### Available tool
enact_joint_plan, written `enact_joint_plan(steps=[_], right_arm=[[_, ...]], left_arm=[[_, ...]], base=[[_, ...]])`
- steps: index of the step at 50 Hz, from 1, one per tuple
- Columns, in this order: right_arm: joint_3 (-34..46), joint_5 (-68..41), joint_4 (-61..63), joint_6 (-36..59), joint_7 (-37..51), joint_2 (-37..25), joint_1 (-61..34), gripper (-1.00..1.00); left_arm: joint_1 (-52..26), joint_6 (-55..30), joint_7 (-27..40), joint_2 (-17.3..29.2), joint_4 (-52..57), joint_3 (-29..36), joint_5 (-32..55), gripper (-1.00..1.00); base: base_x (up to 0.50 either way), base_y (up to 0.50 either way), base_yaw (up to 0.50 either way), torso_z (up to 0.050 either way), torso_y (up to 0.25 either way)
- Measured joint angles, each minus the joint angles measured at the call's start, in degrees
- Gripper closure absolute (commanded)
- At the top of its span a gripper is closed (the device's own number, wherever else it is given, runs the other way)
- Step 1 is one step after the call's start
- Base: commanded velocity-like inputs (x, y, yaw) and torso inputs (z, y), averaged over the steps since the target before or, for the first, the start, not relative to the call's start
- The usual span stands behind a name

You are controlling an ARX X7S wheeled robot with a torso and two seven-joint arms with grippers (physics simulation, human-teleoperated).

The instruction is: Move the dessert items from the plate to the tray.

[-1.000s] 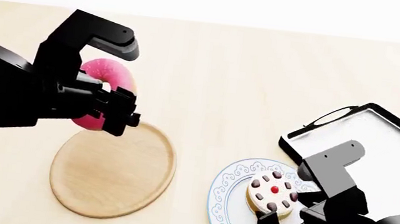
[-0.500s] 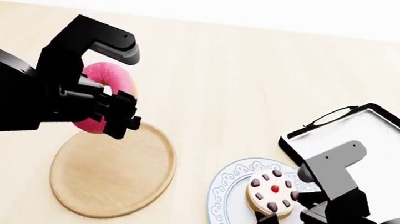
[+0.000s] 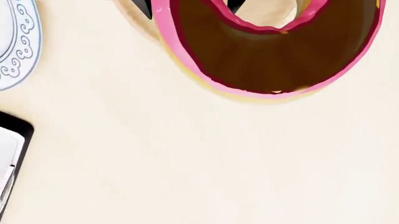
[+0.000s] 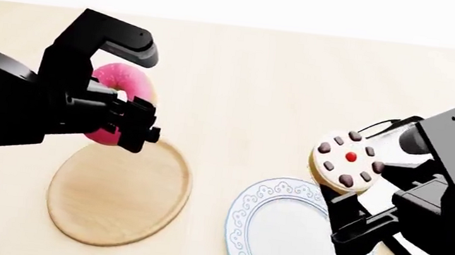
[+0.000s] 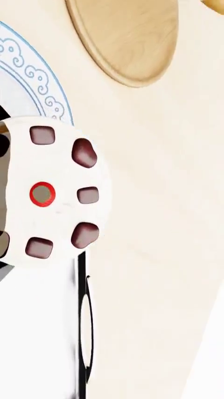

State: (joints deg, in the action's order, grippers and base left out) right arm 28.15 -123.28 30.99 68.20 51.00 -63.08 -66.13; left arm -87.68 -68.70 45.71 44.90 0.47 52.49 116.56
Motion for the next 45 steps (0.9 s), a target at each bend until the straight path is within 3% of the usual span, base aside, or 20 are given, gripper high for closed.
enact_joint_plan(steps=[16, 45], right_arm=[[0.08, -0.8, -1.93, 0.94, 1.11, -0.66, -4.36, 1.0], [-0.79, 3.14, -1.77, 0.2, -2.27, -0.81, -1.12, 1.0]], left_arm=[[-0.37, 0.76, -0.5, -0.17, 0.7, -0.25, -0.38, 1.0], [-0.47, 1.54, -2.63, -1.15, 0.13, 0.12, -2.63, 1.0]], base=[[-0.06, -0.49, 0.0, 0.0, 0.001], [-0.07, -0.5, 0.0, 0.0, 0.0]])
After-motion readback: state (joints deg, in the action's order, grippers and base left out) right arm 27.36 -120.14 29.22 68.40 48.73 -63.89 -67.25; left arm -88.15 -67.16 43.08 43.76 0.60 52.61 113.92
